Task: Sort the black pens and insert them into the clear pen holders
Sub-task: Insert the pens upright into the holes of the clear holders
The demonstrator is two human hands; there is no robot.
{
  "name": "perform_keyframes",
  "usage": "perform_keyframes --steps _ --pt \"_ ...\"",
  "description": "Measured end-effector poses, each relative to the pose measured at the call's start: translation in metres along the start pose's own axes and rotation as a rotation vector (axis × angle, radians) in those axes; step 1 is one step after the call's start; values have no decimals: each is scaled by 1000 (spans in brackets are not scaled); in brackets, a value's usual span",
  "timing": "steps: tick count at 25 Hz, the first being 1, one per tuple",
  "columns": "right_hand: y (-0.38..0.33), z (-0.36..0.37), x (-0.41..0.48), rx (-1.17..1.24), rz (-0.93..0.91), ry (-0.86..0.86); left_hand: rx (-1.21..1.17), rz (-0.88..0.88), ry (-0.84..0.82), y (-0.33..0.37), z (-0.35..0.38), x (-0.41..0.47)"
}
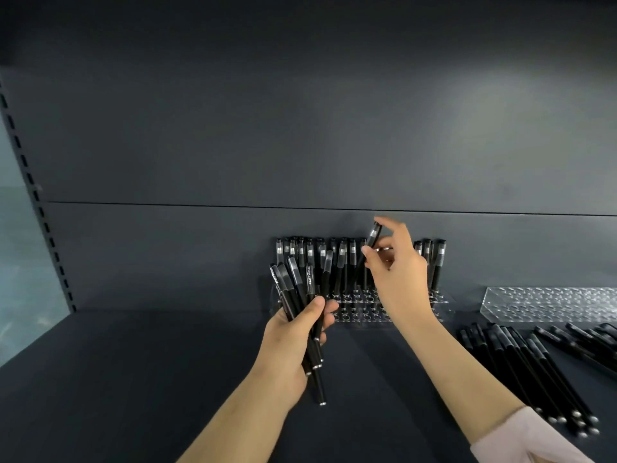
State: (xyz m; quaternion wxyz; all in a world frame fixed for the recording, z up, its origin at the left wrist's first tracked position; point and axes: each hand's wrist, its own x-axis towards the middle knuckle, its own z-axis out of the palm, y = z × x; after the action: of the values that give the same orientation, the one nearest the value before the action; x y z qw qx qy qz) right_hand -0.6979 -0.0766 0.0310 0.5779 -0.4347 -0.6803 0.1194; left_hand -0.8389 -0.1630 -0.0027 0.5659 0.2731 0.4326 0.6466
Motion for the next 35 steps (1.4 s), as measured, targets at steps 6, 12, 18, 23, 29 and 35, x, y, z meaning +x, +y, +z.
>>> perform_keyframes --steps 6,12,18,23,29,35 --pt "11 6 -5 -218 -163 -199 -25 14 51 -2 -3 4" --pt "3 -1 -11 -89 -73 -189 6 -9 0 -2 -4 0" --pt "-13 -11 -18 217 246 -310 82 -30 -94 -1 0 -5" --pt "-13 -12 -14 437 348 -196 59 -52 -132 -1 0 -6" --pt "-8 -31 -6 383 220 308 -56 -31 -56 -1 0 -2" --pt "-6 -24 -14 181 70 235 -19 9 -45 -3 0 -1"
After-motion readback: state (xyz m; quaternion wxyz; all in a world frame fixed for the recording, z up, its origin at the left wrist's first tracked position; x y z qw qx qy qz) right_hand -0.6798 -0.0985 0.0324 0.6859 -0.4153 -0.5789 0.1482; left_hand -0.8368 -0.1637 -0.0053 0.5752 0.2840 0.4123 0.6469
